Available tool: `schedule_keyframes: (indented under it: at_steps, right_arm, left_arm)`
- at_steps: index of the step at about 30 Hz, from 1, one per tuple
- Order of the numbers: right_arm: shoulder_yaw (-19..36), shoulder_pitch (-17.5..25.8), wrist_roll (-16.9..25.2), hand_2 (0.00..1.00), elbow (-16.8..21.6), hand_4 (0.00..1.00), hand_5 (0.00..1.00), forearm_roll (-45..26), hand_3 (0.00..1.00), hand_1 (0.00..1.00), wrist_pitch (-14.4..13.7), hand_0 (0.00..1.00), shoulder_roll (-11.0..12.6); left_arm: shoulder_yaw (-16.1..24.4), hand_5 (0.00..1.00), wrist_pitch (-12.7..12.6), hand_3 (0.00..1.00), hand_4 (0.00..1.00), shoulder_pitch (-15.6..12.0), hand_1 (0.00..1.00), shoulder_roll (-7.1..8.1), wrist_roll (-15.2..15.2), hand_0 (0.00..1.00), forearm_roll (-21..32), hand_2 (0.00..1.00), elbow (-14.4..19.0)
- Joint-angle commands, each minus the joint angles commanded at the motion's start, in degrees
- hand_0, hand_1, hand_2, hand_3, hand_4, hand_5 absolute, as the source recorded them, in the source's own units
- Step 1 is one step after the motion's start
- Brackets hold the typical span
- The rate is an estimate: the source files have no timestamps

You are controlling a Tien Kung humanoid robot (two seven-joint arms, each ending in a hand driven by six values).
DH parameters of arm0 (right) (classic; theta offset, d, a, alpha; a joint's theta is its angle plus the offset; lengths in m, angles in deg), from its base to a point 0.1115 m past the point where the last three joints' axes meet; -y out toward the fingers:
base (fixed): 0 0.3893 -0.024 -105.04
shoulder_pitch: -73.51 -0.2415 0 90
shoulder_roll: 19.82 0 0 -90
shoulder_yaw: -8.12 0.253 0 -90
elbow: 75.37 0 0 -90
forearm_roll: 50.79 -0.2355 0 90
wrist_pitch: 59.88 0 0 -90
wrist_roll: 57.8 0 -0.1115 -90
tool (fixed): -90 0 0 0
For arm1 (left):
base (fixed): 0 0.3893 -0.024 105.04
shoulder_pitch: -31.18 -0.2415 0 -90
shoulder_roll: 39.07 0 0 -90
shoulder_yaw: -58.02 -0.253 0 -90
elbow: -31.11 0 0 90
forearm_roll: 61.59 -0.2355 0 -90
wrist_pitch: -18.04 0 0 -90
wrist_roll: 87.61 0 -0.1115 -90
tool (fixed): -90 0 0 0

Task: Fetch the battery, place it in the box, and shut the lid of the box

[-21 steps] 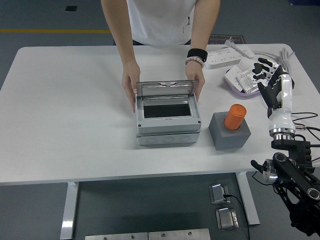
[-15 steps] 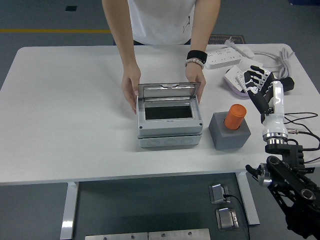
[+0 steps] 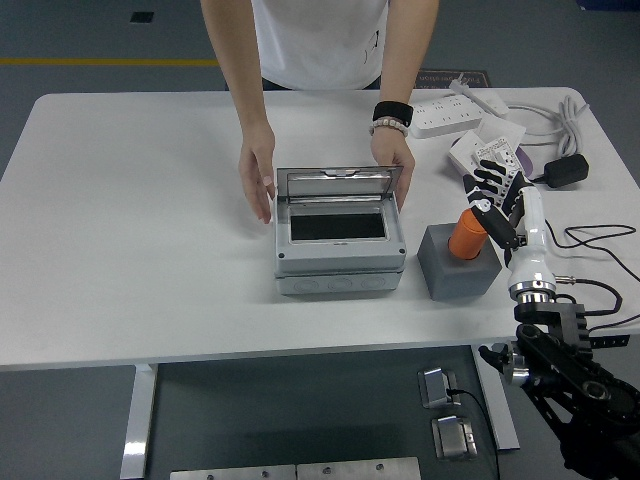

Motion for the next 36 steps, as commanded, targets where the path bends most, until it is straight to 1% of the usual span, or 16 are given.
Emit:
schedule_keyframes:
  at_steps: [7,8,13,25,26,31,32,36]
  right_arm:
    - [-0.8,-0.1,-0.1,0.647,-1.3,0.773,0.39,-0.3,0.674,0.616,0.2,0.51,-0.1]
    - [-0.9,-0.1,-0.1,0.646,-1.4,0.774,0.391,-0.3,0.671,0.616,0.2,0.533,-0.1]
    - [-1.8,-0.1,-0.1,0.646,-1.7,0.774,0.391,-0.6,0.671,0.616,0.3,0.533,-0.1]
    - [-2.8,0.1,-0.1,0.624,-2.4,0.773,0.394,-0.8,0.657,0.609,0.4,0.511,-0.1]
    - [-2.9,0.1,-0.1,0.606,-2.5,0.772,0.394,-0.8,0.647,0.603,0.3,0.507,-0.2]
    - [-3.4,0.1,-0.1,0.606,-3.1,0.772,0.394,-0.9,0.647,0.603,0.3,0.507,-0.2]
    - [-3.5,0.2,-0.2,0.573,-3.3,0.771,0.402,-0.9,0.639,0.599,0.3,0.497,-0.2]
    - [-4.0,0.2,-0.3,0.573,-3.6,0.771,0.402,-0.8,0.639,0.599,0.2,0.497,-0.1]
  left_arm:
    - [-0.1,0.002,0.0,0.478,0.002,0.3,0.562,-0.08,-0.1,0.394,0.1,0.504,0.0]
    - [-0.1,0.002,0.0,0.477,0.002,0.3,0.562,-0.09,-0.1,0.395,0.0,0.503,0.0]
    - [0.1,0.002,-0.1,0.477,0.002,0.2,0.562,-0.16,0.0,0.395,-0.3,0.503,0.0]
    - [0.2,0.002,-0.1,0.474,0.002,0.3,0.561,-0.24,-0.1,0.395,-0.6,0.499,0.0]
    - [0.2,0.002,-0.1,0.474,0.002,0.2,0.561,-0.24,-0.1,0.395,-0.7,0.497,0.0]
    - [0.2,0.002,-0.1,0.474,0.002,0.3,0.561,-0.27,-0.2,0.395,-0.7,0.497,0.0]
    - [0.2,0.002,0.0,0.474,0.002,0.3,0.56,-0.28,-0.2,0.395,-0.8,0.496,0.0]
    - [0.5,0.002,0.0,0.474,0.002,0.3,0.56,-0.3,-0.1,0.395,-1.0,0.496,0.0]
